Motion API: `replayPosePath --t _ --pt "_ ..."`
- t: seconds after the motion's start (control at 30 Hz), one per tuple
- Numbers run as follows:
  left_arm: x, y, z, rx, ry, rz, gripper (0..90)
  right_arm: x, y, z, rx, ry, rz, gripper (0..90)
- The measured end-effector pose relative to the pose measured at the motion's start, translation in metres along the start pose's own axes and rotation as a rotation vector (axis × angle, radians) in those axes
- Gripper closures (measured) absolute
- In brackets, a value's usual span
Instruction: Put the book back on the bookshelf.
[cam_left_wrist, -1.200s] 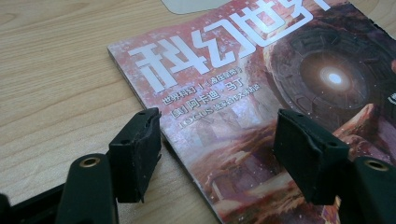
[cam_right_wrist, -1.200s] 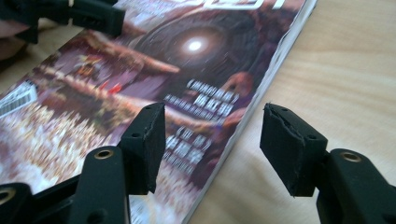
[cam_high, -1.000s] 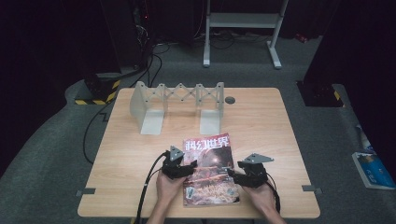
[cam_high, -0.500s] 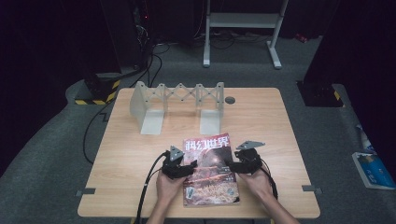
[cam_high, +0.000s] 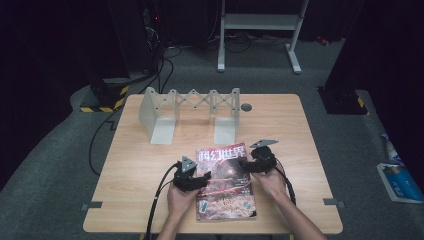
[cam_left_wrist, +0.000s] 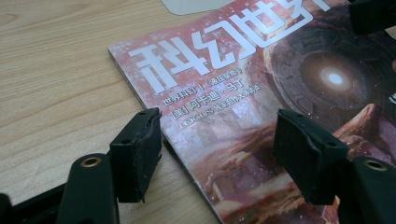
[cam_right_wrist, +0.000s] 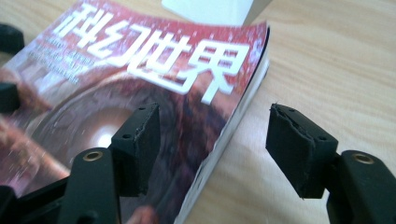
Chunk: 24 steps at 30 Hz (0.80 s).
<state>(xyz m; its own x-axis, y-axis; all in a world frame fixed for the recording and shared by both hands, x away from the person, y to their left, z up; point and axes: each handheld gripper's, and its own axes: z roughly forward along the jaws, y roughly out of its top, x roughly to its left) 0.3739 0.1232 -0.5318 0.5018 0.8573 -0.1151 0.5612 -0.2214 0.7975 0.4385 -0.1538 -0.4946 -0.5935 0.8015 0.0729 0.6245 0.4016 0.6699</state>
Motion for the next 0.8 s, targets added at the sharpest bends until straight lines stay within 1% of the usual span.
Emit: replayPosePath --t 0.07,0.1,0.27,0.37,0.43,0.57,0.6,0.77,0.8 --pt "0.001 0.000 0.000 0.000 -0.002 -0.002 33.0 -0.002 0.001 0.005 0.005 0.009 0.003 35.4" --pt "0.000 0.000 0.000 0.000 -0.001 -0.001 33.0 -0.002 0.002 0.011 0.018 0.011 0.017 34.5" --pt "0.000 0.000 0.000 -0.001 0.001 -0.001 33.0 -0.003 0.006 0.016 0.011 0.012 0.027 33.4" --pt "0.000 0.000 0.000 -0.001 0.003 0.003 33.0 -0.002 0.010 0.020 0.029 0.013 0.031 32.1" --pt "0.000 0.000 0.000 0.000 0.002 0.005 33.0 -0.003 0.011 0.022 0.022 0.009 0.033 31.9" --pt "-0.001 0.000 0.000 0.000 -0.001 0.003 32.9 -0.007 0.011 0.027 0.028 0.019 0.067 29.5" --pt "-0.001 0.000 0.000 -0.001 -0.001 0.003 32.9 -0.008 0.011 0.028 0.032 0.024 0.085 29.1" --pt "-0.001 0.000 0.000 0.000 0.000 0.003 32.7 -0.009 0.011 0.031 0.032 0.041 0.097 29.1" --pt "-0.002 0.000 0.000 -0.002 0.001 0.004 32.7 -0.009 0.011 0.032 0.031 0.044 0.088 29.9"
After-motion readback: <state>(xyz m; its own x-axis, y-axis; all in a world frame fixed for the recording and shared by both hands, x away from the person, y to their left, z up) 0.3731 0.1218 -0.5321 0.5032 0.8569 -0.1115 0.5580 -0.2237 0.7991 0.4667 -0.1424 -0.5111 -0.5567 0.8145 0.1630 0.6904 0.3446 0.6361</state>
